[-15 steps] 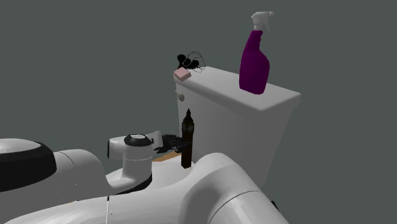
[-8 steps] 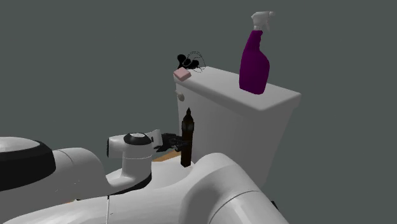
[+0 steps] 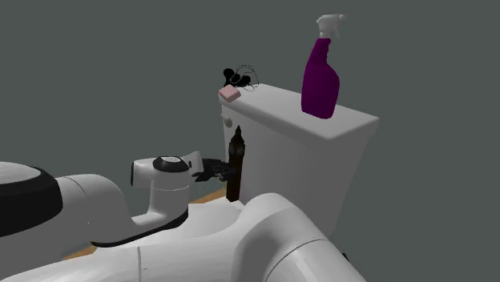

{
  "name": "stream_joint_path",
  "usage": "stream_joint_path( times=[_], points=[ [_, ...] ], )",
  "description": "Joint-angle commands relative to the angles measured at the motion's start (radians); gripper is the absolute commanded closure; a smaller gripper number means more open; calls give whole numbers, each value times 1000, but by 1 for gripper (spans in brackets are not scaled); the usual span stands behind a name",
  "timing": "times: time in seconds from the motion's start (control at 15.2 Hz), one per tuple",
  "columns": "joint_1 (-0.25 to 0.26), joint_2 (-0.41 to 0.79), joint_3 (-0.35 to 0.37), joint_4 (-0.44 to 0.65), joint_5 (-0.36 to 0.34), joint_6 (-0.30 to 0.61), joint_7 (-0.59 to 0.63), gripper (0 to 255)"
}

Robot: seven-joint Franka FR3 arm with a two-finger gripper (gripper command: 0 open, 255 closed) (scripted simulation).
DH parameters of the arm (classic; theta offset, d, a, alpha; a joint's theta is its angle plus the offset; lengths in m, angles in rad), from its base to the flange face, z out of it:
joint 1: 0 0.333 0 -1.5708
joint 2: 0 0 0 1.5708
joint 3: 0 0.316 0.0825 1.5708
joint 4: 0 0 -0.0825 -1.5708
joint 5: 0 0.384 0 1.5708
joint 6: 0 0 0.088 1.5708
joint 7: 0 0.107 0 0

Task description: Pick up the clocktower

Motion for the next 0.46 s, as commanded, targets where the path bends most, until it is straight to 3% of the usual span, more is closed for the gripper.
stream_joint_path(
  times=[0.0,0.4],
  points=[
    [12,11,-22,-7,-7,-6,-14,255],
    [35,32,-69,-19,-21,-19,-45,255]
  ],
)
